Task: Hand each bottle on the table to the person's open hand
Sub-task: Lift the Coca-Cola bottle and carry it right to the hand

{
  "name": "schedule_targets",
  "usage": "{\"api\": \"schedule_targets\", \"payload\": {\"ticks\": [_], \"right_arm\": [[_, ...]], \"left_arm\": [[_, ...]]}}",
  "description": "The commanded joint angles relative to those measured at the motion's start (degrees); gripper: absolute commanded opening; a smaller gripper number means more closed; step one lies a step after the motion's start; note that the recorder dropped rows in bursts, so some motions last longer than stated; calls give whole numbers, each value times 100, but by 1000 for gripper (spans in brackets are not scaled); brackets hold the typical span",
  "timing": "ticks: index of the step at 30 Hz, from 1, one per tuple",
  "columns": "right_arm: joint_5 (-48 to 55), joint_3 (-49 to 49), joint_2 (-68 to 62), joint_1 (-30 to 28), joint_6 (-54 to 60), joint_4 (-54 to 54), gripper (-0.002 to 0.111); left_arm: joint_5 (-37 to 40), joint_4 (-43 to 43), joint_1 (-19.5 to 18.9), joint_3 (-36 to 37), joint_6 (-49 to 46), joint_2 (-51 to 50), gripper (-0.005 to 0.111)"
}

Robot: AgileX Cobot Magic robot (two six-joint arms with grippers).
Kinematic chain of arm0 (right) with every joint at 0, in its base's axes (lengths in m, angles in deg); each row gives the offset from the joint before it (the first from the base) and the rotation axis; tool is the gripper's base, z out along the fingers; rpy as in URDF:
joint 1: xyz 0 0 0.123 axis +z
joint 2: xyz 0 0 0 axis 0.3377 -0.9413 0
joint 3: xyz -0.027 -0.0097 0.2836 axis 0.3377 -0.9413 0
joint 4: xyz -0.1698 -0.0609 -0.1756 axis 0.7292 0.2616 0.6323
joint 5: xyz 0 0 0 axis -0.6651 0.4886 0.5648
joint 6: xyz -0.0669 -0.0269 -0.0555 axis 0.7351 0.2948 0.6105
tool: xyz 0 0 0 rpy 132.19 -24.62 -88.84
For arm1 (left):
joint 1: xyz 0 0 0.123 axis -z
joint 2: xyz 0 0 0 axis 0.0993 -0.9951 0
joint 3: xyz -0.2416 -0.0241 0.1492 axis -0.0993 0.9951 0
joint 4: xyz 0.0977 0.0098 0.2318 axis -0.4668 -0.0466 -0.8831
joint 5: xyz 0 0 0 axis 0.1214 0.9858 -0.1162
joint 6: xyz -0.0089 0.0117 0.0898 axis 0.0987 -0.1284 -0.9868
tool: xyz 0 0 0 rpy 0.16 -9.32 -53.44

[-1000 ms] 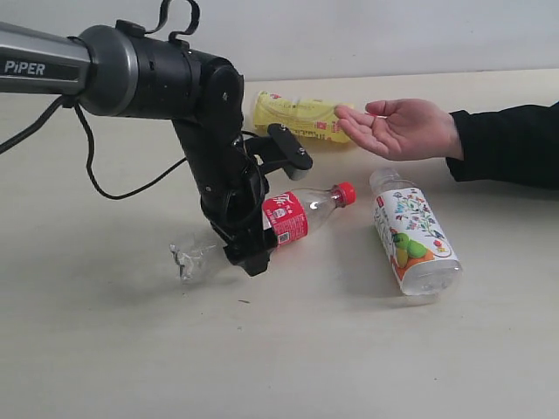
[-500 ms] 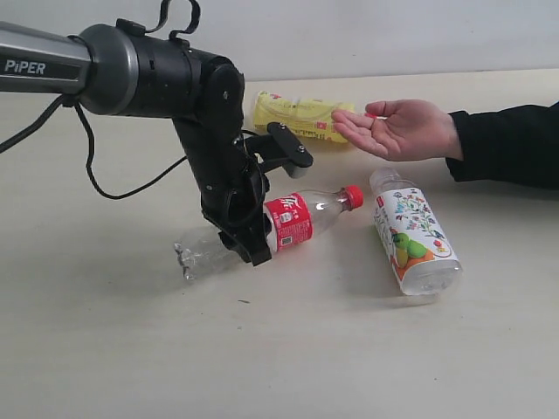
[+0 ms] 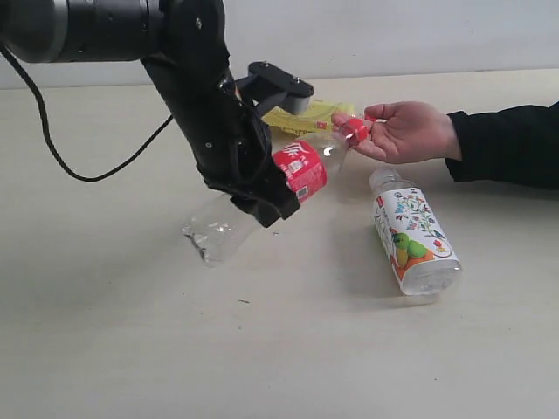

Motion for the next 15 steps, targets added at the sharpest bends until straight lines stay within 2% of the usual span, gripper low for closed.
{"api": "schedule_targets", "payload": {"ticks": [1, 5, 9, 15], "right_arm": [[-35, -29, 30, 18, 28, 42, 0], [-35, -29, 30, 18, 28, 42, 0], [-35, -29, 30, 18, 28, 42, 0], [-35, -29, 30, 18, 28, 42, 0]], "left_arm": [[-269, 350, 328, -6, 1102, 340, 0], [-526, 466, 665, -246, 1938, 356, 0], [-1081, 492, 966, -605, 2275, 342, 0], [-1848, 492, 1204, -1353, 3072, 281, 0]]}}
